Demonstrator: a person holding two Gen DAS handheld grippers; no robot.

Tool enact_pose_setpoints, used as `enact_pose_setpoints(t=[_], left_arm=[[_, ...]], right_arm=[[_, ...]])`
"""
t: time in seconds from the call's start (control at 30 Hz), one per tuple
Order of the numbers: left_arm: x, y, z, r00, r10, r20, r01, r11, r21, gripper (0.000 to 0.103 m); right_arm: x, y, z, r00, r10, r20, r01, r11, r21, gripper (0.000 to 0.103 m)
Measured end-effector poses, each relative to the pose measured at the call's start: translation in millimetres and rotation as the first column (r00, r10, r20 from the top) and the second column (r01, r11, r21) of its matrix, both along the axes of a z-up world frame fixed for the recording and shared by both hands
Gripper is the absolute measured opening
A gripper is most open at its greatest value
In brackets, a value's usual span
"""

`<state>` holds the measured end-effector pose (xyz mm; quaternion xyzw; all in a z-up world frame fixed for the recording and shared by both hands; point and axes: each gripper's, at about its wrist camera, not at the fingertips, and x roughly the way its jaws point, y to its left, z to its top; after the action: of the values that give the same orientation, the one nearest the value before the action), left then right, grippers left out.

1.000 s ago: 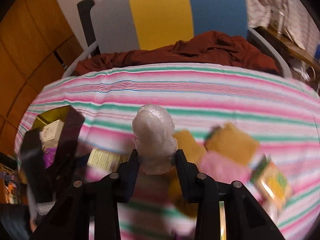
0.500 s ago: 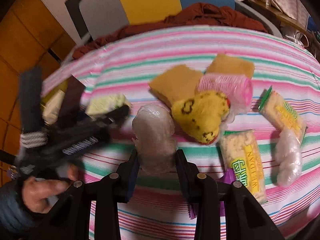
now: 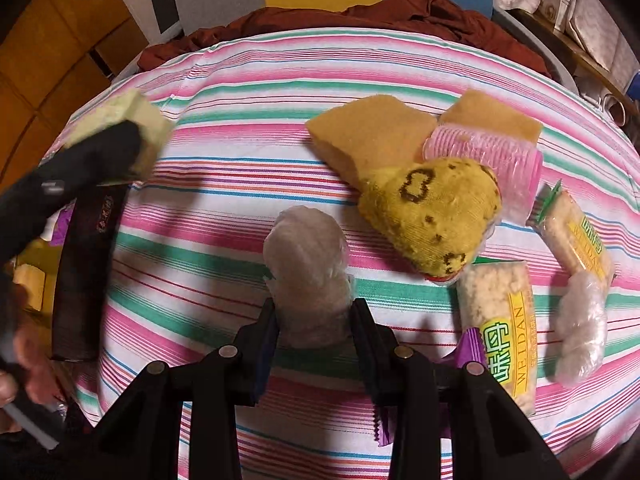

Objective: Organize objects
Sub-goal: 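Grasp the clear plastic bag with the right tool while the left tool holds the green box, then lower the green-white box into the gold tray with the left tool while the right tool drops the bag there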

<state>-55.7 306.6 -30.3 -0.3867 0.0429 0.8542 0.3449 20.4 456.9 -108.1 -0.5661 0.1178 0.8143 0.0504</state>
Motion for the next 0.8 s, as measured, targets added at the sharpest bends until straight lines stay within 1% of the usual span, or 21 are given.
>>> enact_pose_setpoints(t=[0.1, 0.13, 0.2, 0.4, 0.53, 0.63, 0.8], left_arm=[[5.5, -15.6, 10.3, 1.000, 0.025, -0.013, -0.025, 1.000, 0.016, 0.079], [6.8, -20.1, 12.9, 0.999, 0.030, -0.014, -0.030, 0.999, 0.019, 0.079], [9.9, -28.4, 15.6, 0.999, 0.041, -0.018, -0.041, 0.999, 0.024, 0.079], [16.3, -54.4, 22.5, 0.997, 0.074, -0.029, -0.073, 0.997, 0.033, 0.079], [18.8, -70.2, 25.2, 0.995, 0.093, -0.039, -0.092, 0.995, 0.032, 0.079], [18.3, -85.7, 25.9, 0.993, 0.114, -0.038, -0.113, 0.993, 0.030, 0.079], [15.2, -117.2, 26.7, 0.983, 0.176, -0.055, -0.175, 0.984, 0.018, 0.079]], right_arm=[[-1.8, -2.7, -2.0, 1.000, 0.007, 0.012, -0.008, 0.999, 0.033, 0.036], [-2.3, -4.4, -4.5, 1.000, 0.009, 0.026, -0.011, 0.999, 0.053, 0.034], [-2.3, -6.0, -4.4, 1.000, 0.017, 0.026, -0.019, 0.997, 0.073, 0.034], [-4.2, -4.9, -4.9, 0.999, 0.019, 0.026, -0.021, 0.996, 0.082, 0.033], [-8.1, -11.6, -4.3, 1.000, 0.019, 0.025, -0.021, 0.996, 0.089, 0.033], [-3.7, -11.7, -4.0, 0.999, 0.020, 0.025, -0.022, 0.995, 0.093, 0.033], [-3.0, -14.0, -3.9, 0.999, 0.024, 0.025, -0.026, 0.994, 0.105, 0.033]])
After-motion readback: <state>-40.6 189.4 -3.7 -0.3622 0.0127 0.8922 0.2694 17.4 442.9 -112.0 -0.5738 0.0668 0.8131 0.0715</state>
